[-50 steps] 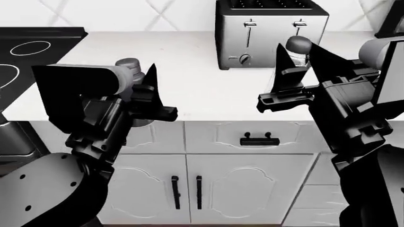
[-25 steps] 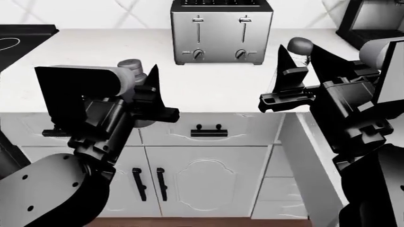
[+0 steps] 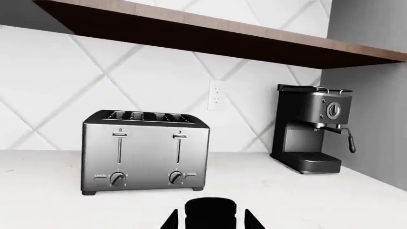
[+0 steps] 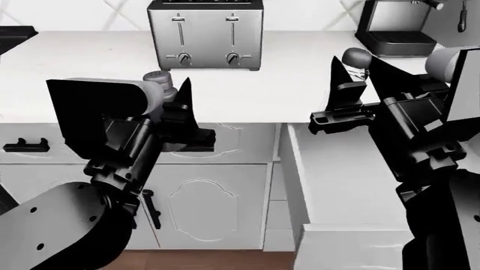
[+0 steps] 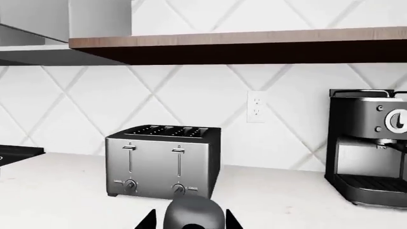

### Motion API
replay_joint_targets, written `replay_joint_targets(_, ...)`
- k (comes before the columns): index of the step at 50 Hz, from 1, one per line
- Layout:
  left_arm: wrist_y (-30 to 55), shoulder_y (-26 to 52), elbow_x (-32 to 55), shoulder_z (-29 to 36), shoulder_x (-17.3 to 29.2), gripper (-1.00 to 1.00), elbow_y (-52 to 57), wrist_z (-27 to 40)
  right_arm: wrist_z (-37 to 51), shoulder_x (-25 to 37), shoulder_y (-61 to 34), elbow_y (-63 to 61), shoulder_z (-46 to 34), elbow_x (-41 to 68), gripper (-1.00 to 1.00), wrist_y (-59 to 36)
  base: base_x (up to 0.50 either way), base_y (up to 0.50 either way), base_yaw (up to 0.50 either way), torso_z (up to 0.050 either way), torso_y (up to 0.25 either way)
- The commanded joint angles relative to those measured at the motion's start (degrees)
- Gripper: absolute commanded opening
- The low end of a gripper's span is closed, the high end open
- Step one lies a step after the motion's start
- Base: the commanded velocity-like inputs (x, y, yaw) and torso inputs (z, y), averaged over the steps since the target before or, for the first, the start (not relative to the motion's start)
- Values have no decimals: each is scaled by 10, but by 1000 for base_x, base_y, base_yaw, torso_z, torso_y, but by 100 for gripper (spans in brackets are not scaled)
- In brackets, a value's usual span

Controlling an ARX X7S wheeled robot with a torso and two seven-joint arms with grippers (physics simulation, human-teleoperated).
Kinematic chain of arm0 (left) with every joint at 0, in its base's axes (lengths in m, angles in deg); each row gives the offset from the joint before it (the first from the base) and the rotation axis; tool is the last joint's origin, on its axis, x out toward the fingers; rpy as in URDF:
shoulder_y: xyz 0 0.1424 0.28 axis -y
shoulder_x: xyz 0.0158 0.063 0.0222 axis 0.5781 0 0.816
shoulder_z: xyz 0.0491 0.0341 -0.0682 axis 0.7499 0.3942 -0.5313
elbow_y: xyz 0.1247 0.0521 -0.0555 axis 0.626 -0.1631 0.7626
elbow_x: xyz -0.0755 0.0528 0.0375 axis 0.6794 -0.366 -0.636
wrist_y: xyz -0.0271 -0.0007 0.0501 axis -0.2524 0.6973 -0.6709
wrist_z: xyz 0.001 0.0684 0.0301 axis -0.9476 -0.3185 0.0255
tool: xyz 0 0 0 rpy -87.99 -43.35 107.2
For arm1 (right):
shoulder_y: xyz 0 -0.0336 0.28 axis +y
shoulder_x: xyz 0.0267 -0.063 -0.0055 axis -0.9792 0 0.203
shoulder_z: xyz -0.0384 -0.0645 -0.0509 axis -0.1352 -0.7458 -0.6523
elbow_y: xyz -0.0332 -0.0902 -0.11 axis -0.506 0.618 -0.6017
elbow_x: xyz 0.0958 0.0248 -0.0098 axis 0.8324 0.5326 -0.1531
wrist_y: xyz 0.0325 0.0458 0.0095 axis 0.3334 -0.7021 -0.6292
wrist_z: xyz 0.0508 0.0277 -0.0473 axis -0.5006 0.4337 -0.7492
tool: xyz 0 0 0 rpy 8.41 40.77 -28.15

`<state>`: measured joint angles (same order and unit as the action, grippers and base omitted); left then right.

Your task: Pick and place the shaker into the drawer. Then close the cabinet.

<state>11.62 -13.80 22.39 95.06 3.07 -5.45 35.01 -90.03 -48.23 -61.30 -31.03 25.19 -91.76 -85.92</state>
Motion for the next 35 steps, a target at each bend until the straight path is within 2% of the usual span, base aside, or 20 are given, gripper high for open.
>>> replay_joint_targets(1,0,8,4,3,-1,-100,-2,0,-6,0,-1,8,-5,-6,-100,0,-1,-500,0,0,0)
replay_joint_targets(35,-1,18,10,9,2,-100,0,4,11,0,2,1,-6,14,-100,0,4,-500,0,0,0)
